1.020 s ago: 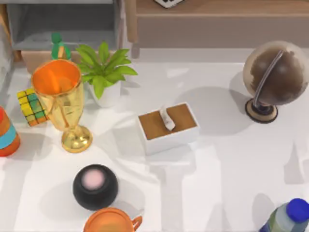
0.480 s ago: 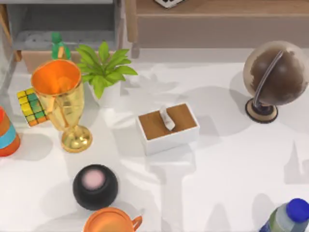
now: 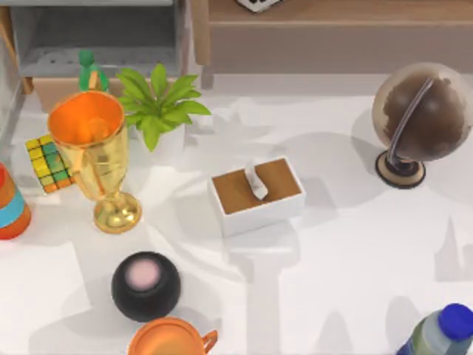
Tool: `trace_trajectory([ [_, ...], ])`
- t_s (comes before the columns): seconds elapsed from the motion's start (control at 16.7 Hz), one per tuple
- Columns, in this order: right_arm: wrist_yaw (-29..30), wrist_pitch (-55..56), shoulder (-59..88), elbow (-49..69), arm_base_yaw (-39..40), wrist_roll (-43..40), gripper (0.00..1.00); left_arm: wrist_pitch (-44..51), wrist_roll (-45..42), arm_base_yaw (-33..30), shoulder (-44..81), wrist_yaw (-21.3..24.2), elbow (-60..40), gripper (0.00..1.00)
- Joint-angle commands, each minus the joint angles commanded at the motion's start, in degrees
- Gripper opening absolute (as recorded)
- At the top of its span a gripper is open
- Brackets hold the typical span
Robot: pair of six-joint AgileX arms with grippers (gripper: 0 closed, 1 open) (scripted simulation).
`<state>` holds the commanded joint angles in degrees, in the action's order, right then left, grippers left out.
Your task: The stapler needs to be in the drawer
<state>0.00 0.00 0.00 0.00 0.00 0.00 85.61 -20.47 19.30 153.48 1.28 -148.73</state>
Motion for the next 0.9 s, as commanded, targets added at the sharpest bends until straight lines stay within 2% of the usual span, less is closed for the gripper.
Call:
trace_trajectory([
  [0.78,0.0,0.0,0.0,0.0,0.0,0.0,1.0,-3.1,0.0,0.0,-0.9,0.0,4.0,0.0],
  [0.9,0.0,0.0,0.0,0.0,0.0,0.0,1.0,-3.1,0.0,0.0,-0.9,0.0,4.0,0.15],
])
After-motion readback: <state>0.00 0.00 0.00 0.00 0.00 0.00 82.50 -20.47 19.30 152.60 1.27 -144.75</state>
